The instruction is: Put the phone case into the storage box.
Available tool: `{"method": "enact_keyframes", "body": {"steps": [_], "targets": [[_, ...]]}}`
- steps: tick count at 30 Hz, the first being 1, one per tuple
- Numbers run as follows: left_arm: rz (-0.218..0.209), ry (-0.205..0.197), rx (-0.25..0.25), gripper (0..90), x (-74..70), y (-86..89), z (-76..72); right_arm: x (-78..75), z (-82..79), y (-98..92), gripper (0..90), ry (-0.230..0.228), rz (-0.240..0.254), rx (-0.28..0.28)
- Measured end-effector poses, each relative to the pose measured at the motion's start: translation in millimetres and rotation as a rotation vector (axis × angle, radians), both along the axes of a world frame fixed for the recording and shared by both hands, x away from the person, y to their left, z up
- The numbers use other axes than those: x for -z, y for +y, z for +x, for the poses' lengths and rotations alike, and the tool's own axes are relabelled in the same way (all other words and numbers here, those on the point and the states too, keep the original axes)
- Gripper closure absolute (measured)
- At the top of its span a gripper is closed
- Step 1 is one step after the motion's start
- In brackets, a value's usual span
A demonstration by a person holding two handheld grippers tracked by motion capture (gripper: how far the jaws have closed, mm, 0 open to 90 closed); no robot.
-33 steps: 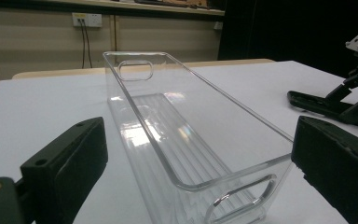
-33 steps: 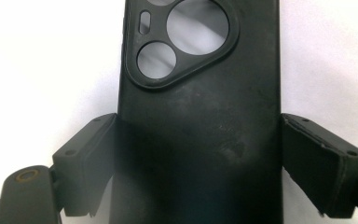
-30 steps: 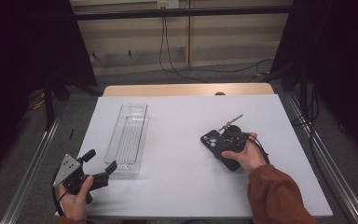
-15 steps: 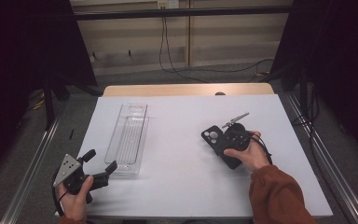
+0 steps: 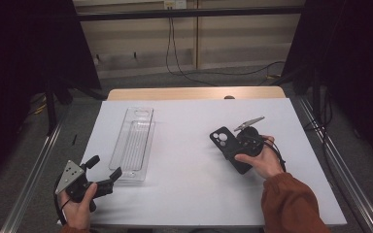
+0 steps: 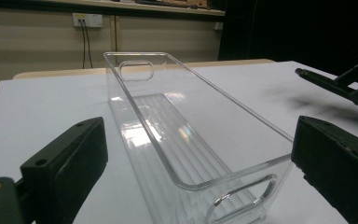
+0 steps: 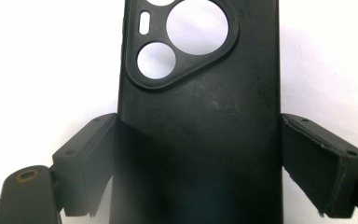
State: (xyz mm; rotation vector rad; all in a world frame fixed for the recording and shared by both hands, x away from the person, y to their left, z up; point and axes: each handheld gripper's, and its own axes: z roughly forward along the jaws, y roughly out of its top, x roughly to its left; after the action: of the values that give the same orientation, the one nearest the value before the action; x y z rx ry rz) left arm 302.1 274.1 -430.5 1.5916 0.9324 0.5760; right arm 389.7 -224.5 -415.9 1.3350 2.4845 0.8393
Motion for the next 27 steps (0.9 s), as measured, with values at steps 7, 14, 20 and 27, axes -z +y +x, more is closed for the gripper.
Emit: {"method": "enact_keyframes", "body": {"steps": [7, 14, 20, 27], "targets": [[-0.007, 0.0, -0.005, 3.6, 0.1, -0.4, 0.0, -5.0, -5.3, -0.2, 14.2, -0.033, 0.019, -0.032], [-0.002, -0.004, -0.002, 3.6, -0.8, 0.8, -0.2, -8.7, -9.7, -0.1, 14.1, -0.078, 0.058, -0.034], [-0.002, -0.004, -0.002, 3.6, -0.7, 0.8, -0.8, -7.0, -15.5, -5.2, 14.1, -0.123, 0.106, -0.021], [-0.002, -0.003, -0.005, 3.7, -0.6, 0.9, -1.0, -1.9, -24.1, -12.6, 14.0, -0.184, 0.167, -0.004]]}}
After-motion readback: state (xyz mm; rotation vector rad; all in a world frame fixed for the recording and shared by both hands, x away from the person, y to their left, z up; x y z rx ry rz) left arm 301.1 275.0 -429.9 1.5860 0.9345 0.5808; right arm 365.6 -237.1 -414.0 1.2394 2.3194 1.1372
